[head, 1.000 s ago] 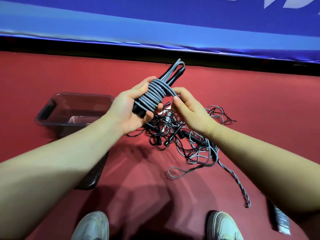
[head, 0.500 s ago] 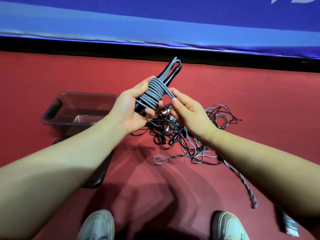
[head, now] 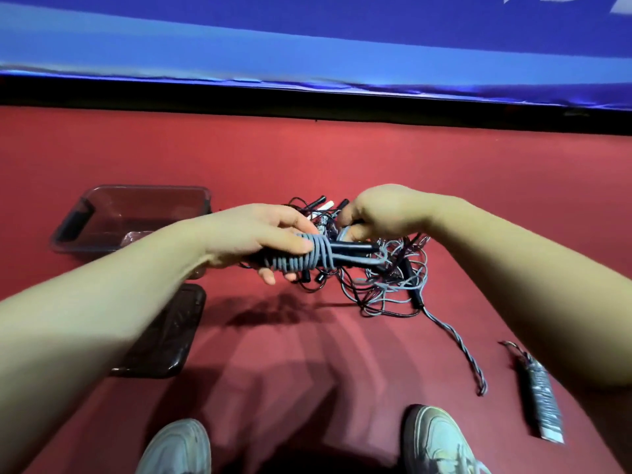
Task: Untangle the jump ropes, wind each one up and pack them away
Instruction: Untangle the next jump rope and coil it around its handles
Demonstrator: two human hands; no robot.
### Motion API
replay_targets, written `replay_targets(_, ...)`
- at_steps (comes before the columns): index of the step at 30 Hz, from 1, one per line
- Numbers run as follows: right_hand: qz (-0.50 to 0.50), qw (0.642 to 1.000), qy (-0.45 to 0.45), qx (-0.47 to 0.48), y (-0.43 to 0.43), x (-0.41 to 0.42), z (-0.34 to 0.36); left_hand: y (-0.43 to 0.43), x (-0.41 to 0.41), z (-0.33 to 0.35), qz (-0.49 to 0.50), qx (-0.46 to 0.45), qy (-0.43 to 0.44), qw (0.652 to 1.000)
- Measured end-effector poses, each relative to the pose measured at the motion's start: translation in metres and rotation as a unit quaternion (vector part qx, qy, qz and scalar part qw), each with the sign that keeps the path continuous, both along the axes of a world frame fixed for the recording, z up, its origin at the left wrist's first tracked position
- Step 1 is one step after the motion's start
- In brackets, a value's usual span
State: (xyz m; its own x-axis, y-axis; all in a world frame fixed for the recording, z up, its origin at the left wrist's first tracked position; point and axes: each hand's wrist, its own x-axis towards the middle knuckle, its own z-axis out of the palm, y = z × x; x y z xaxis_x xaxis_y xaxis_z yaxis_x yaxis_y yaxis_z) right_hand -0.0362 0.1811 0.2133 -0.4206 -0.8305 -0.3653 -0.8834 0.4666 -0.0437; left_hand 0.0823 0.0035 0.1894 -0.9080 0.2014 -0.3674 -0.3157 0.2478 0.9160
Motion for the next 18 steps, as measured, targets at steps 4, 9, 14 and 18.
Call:
replay_targets(4, -0.022, 0.999, 0.025, -0.012, -0.016, 0.017, 0.004, 0.007, -0.005, -0.005, -0.039, -0.180, 0.044, 0.982)
replay_targets(9, -0.058, 0.996, 0.015, -0.063, -0.027, 0.030, 0.002, 0.008, -0.008, -0.011, -0.028, -0.243, 0.068, 0.967)
replay_targets(14, -0.181, 0.955, -0.134, -0.195, -0.022, 0.029, -0.005, 0.009, -0.003, -0.026, 0.086, -0.152, 0.075, 0.982)
replay_targets(18, -0.191, 0.929, -0.034, -0.314, -0.031, 0.030, -0.019, 0.009, -0.005, -0.023, 0.165, -0.059, 0.078, 0.981)
